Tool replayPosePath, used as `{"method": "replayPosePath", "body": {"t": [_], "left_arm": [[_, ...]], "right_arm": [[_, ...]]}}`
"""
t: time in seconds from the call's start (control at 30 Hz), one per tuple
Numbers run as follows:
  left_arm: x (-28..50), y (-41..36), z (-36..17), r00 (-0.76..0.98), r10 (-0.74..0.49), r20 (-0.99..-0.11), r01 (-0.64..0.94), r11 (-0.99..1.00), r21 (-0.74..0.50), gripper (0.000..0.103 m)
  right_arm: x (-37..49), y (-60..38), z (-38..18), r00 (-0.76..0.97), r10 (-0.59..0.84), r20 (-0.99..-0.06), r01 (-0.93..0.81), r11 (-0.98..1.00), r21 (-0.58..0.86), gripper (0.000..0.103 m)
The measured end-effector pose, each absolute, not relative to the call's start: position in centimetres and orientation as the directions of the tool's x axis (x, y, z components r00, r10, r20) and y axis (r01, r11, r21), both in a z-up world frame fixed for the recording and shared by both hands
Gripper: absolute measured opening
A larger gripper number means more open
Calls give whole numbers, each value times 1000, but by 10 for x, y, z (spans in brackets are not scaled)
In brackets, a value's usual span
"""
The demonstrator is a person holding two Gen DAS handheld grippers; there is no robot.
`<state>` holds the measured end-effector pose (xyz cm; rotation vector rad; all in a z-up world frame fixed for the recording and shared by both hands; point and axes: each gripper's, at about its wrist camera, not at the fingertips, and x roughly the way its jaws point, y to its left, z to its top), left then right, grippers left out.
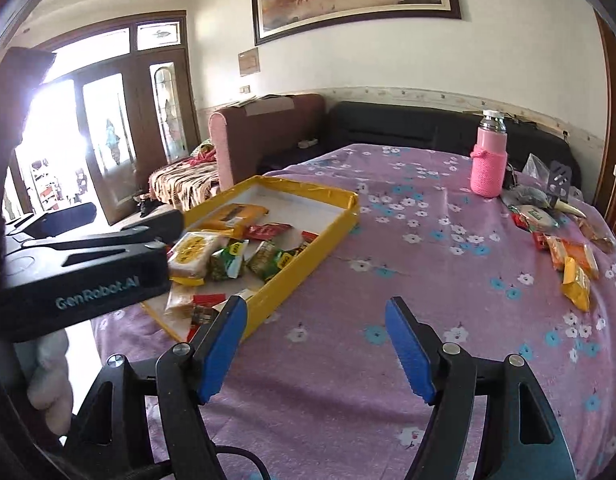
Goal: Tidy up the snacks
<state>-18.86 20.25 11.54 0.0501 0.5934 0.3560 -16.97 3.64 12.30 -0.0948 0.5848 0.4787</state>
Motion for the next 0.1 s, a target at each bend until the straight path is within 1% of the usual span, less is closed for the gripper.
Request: {"method": "replayPosePath", "body": {"t": [0.1], "left_arm": [[-187,196,115,769,315,-556,-280,948,149,98]], "right_arm": [[-172,32,125,728,414,-547,-457,887,64,73]]}}
